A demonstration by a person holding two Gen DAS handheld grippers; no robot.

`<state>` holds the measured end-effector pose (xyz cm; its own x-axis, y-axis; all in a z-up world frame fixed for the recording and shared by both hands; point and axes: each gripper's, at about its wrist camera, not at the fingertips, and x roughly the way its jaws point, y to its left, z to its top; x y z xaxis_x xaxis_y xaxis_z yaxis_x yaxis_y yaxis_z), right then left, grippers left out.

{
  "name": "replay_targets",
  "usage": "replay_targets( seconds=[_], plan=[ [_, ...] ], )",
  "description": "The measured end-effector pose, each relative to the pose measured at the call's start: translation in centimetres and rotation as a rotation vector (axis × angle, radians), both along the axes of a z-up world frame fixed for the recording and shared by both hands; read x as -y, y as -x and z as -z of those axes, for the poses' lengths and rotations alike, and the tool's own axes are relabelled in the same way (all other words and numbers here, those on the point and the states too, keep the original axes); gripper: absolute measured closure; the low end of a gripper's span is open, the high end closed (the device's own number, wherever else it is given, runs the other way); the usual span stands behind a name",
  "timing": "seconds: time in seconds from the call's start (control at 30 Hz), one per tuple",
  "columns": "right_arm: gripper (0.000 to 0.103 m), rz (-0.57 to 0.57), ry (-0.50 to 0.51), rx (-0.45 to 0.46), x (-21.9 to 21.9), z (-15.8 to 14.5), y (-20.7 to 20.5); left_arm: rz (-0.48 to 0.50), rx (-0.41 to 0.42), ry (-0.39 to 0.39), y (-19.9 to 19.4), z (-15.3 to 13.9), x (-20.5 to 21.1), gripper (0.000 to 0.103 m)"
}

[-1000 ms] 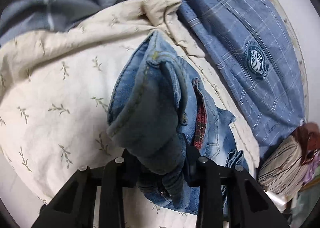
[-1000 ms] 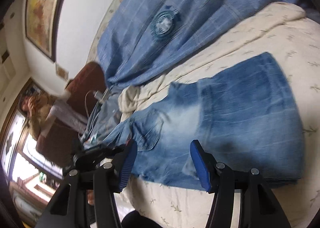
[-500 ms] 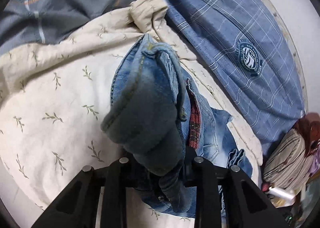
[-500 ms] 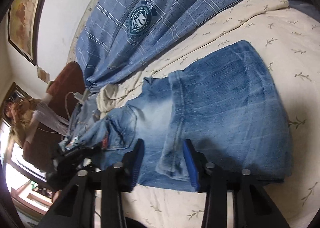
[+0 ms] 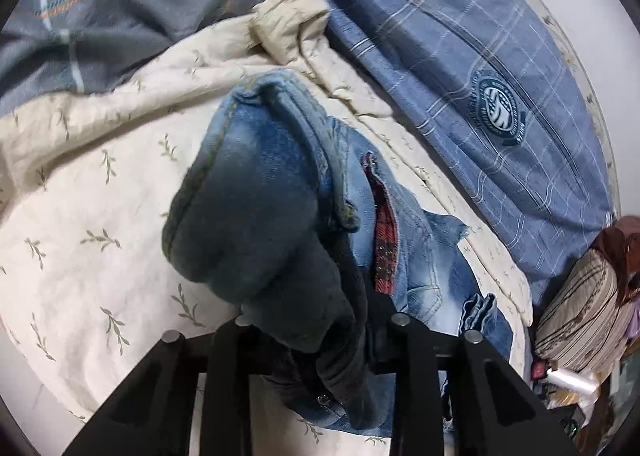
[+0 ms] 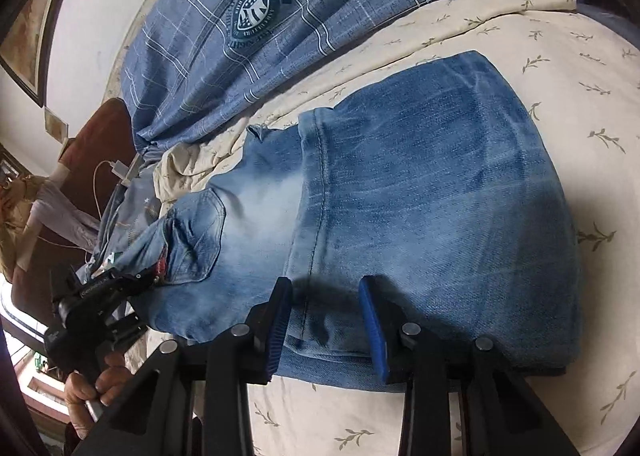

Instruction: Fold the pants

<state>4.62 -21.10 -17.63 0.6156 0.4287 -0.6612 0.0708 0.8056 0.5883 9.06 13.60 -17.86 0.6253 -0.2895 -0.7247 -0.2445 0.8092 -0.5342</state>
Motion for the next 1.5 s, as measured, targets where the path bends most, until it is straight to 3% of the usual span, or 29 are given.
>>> replay_targets(
  seconds=[0.23,0.37,0.5,0.93,1.27,1.5],
  plan=[
    [0.066,0.005,-0.055,0.007,0.5,-0.2,0.2,0.048,0.071,-0.104,1.0,-2.4,1.8,0.079],
    [0.066,0.018,-0.088,0.077,1.2,-1.4,1.0,0.075,0.111,-0.156,1.7,-3.9,2.8,0.079],
    [0.067,0.061,-0.127,0.145,2.9,-2.5,2.1,0.102,0.159,-0.21,2.5,-5.4,4.2,0.08],
    [0.066,0.243,-0.226,0.198,10.3,-3.5,5.2,0.221,0.282,-0.366,4.7,-9.2,10.1,0.08],
    [0.065,0.337,-0.284,0.223,14.6,-3.9,7.2,0.369,0.383,-0.472,6.5,-9.5,16.4,0.08],
    [0.063,0.359,-0.323,0.25,15.6,-4.3,7.8,0.51,0.38,-0.58,7.2,-6.9,23.0,0.076]
  ],
)
